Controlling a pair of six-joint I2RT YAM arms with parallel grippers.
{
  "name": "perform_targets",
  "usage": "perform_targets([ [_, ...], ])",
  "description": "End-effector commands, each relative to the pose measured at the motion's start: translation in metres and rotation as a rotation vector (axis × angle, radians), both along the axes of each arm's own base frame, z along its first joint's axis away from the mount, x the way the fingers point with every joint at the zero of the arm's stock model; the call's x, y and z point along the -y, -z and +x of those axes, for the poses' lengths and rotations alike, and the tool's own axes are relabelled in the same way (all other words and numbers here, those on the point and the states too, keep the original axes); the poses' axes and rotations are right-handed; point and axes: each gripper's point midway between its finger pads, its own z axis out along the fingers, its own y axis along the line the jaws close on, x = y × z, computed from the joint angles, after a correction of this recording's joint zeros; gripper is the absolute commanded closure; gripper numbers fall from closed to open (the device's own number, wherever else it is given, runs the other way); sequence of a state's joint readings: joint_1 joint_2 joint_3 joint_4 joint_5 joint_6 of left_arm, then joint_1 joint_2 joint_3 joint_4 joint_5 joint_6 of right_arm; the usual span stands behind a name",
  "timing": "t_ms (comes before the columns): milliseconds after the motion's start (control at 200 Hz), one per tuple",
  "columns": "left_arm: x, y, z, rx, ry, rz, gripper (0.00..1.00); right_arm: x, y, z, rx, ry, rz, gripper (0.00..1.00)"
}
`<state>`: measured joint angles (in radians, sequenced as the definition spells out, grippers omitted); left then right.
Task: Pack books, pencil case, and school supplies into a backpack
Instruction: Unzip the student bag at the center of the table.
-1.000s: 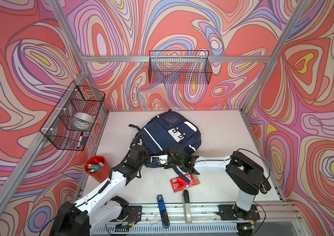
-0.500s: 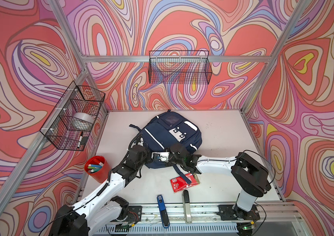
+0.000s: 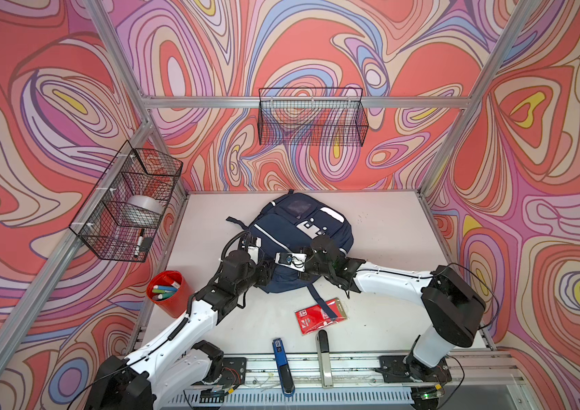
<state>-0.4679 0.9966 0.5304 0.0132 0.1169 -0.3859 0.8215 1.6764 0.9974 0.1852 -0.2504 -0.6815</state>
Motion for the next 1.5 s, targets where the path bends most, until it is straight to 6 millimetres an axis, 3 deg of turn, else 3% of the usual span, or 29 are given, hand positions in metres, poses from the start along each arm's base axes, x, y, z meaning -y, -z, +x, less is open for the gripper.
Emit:
perform_targets([
  [0,0.007,0.014,-0.005,-0.008,0.051,-0.009,0.43,0.005,-0.008,0.001,-0.020,0.012,0.017,1.00],
  [105,0.010,0.017,-0.008,-0.010,0.053,-0.045,0.42,0.007,-0.009,0.002,-0.018,0.017,0.017,1.00],
  [235,0.005,0.041,-0.008,-0.069,0.033,0.001,0.42,0.006,-0.012,0.004,-0.016,0.019,0.024,1.00],
  [336,0.008,0.036,-0.003,-0.044,0.032,-0.015,0.43,0.005,-0.013,0.003,-0.023,0.011,0.026,1.00],
  [436,0.012,0.028,0.003,-0.032,0.047,-0.011,0.51,0.005,-0.012,0.000,-0.038,0.002,0.026,1.00],
  [551,0.012,0.042,0.007,-0.073,0.049,0.032,0.67,0.004,-0.013,-0.001,-0.044,0.006,0.038,1.00],
  [691,0.016,0.048,0.010,-0.089,0.044,0.013,0.68,0.004,-0.014,-0.002,-0.054,0.004,0.040,1.00],
  [866,0.016,0.037,0.014,-0.056,0.021,-0.024,1.00,0.009,-0.006,-0.003,-0.068,0.014,0.009,1.00],
  [957,0.007,0.038,0.015,-0.064,-0.024,0.005,1.00,0.015,-0.001,-0.005,-0.072,0.032,-0.010,1.00],
  [1067,-0.018,0.044,0.020,-0.108,-0.142,-0.038,1.00,0.026,0.002,-0.008,-0.065,0.050,-0.035,1.00],
  [1337,-0.042,0.039,0.029,-0.122,-0.234,-0.057,1.00,0.054,0.010,-0.009,-0.058,0.095,-0.094,1.00],
  [1362,-0.040,0.022,0.037,-0.088,-0.230,-0.072,1.00,0.057,0.010,-0.008,-0.057,0.105,-0.098,1.00],
  [1497,-0.038,0.001,0.041,-0.059,-0.200,-0.049,1.00,0.069,0.013,-0.010,-0.062,0.134,-0.115,1.00],
])
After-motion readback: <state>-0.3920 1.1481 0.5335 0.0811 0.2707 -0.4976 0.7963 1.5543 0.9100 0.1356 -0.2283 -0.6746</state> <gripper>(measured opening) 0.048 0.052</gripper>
